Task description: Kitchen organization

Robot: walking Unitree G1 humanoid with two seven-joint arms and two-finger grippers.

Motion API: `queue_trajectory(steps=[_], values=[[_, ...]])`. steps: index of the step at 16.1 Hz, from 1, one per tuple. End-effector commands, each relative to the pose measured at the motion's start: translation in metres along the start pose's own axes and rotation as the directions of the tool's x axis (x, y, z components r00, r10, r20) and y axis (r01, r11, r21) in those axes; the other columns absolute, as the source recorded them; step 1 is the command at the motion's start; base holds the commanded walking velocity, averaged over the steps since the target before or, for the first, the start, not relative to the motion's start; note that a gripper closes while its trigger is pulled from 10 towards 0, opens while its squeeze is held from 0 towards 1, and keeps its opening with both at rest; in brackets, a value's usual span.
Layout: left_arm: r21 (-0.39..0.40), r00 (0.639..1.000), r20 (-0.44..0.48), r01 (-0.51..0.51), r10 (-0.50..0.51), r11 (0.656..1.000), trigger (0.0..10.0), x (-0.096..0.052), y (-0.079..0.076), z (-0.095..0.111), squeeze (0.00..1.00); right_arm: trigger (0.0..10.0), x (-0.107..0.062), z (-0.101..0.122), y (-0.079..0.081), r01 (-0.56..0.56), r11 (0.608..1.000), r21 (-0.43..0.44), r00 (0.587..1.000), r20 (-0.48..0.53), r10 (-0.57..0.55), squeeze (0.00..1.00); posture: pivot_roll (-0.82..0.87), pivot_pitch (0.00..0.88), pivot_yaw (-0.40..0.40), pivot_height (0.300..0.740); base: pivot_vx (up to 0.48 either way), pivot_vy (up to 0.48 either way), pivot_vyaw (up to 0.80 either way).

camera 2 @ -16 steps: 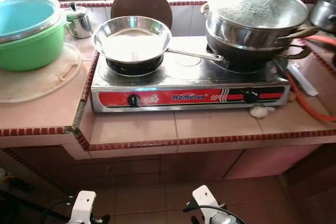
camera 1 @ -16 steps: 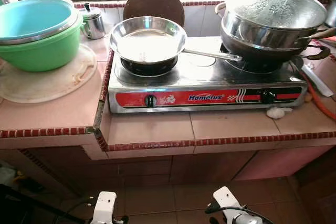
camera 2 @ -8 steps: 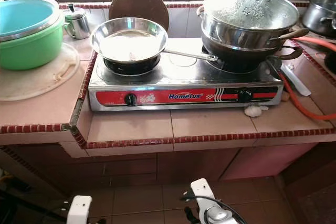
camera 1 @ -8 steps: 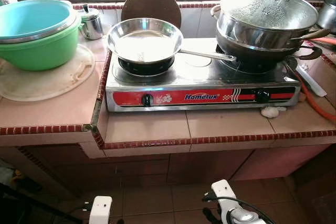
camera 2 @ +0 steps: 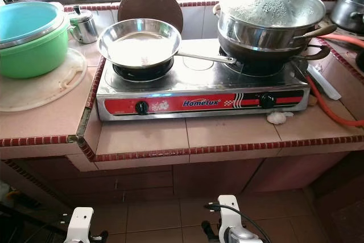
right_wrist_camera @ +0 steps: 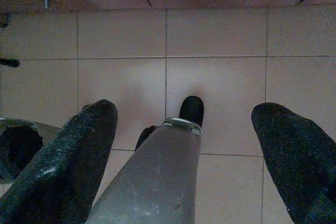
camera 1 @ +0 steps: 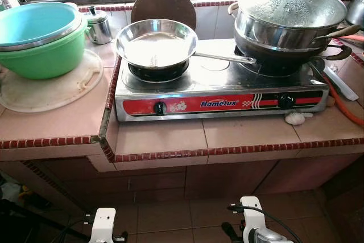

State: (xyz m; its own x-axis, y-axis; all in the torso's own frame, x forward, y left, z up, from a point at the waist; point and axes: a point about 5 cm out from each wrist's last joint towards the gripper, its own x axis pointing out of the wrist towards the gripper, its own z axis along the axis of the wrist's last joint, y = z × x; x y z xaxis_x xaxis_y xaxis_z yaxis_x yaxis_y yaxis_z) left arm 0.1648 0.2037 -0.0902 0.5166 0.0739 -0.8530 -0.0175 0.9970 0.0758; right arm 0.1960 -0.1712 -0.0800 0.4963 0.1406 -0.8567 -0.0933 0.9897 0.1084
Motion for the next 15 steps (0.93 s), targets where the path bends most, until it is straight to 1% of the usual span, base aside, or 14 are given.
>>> queue_trajectory(steps=[1,8,15], values=[[-0.014,1.0,-0.015,-0.006,0.005,1.0,10.0,-0.0002,0.001,-0.0023,0.0,10.0,0.0,-0.0009,0.0013,-0.016,1.0,-0.008,1.0,-0.002,0.016,0.0,-0.11,0.054,0.034,0.74,0.0,0.0,0.0],[-0.006,1.0,-0.006,-0.001,0.001,1.0,10.0,0.0005,-0.0024,0.0004,0.0,10.0,0.0003,0.0034,0.0024,-0.029,0.999,-0.036,1.0,0.007,0.029,0.0,-0.12,0.048,0.028,0.74,0.0,0.0,0.0],[0.031,1.0,-0.011,0.003,-0.002,1.0,10.0,0.0006,-0.0024,0.0008,0.0,10.0,0.0009,0.0068,0.004,-0.026,0.998,-0.05,0.999,0.02,0.027,0.0,-0.12,0.046,0.029,0.74,0.0,0.0,0.0]])
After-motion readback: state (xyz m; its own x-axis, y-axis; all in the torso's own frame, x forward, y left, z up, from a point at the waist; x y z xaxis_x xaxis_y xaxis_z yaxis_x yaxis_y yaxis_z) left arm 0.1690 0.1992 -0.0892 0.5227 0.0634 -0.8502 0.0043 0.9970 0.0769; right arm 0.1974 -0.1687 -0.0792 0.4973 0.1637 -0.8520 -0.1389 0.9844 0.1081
